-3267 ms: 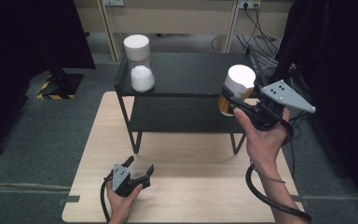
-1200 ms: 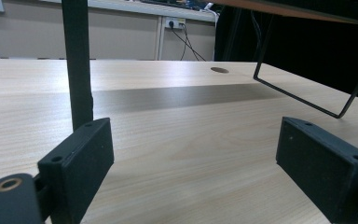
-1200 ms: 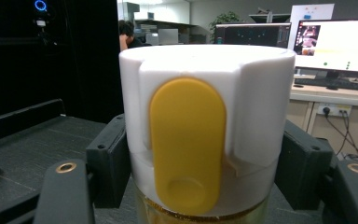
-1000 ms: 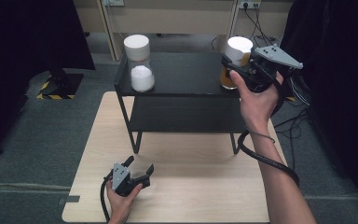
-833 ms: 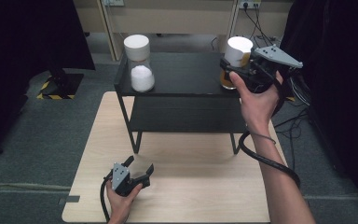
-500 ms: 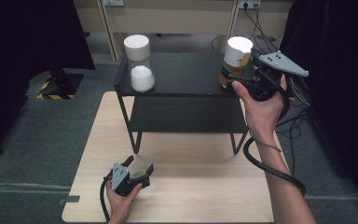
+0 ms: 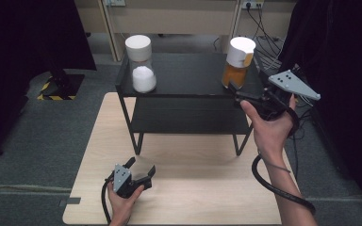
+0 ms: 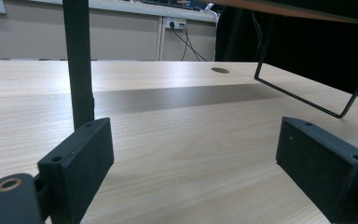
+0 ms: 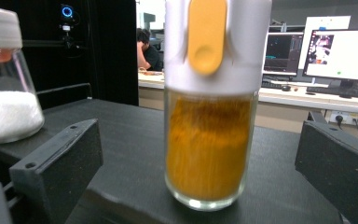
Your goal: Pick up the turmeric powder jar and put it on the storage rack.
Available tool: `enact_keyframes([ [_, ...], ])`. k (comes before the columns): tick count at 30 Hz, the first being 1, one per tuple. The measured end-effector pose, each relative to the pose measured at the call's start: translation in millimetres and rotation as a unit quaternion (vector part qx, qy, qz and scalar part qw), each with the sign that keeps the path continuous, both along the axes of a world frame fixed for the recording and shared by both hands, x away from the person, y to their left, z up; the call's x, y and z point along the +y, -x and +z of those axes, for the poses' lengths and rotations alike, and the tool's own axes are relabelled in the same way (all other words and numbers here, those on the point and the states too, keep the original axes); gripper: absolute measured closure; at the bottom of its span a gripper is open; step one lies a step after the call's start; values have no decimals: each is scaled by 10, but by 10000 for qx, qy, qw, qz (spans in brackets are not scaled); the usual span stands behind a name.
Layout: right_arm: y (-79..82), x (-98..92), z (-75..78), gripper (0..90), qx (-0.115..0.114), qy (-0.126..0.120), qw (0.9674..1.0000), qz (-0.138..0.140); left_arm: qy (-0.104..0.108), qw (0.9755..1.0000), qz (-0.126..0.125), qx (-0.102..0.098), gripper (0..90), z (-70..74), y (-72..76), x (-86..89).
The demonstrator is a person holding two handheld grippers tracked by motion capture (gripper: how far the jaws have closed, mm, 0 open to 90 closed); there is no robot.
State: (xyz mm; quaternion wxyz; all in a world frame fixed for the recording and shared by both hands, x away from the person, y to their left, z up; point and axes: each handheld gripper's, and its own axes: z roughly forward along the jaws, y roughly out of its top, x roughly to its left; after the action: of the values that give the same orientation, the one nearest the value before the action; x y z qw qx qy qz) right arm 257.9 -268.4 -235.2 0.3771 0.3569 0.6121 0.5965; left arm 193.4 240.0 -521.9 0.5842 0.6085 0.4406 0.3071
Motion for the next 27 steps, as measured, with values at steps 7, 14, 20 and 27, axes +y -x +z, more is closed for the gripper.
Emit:
enact_keyframes([
  [7,96,-58,-224,11,-48,21,9999,101,8,10000,12,-7,105,-3,3,-6],
  [14,192,-104,-401,11,-107,76,9998,149,8,10000,17,-11,105,-4,5,-6],
  [20,267,-142,-534,11,-131,116,9996,219,11,10000,26,-15,105,-6,7,-7],
  [27,351,-171,-699,11,-131,192,9994,274,10,10000,31,-15,105,-6,8,-8],
])
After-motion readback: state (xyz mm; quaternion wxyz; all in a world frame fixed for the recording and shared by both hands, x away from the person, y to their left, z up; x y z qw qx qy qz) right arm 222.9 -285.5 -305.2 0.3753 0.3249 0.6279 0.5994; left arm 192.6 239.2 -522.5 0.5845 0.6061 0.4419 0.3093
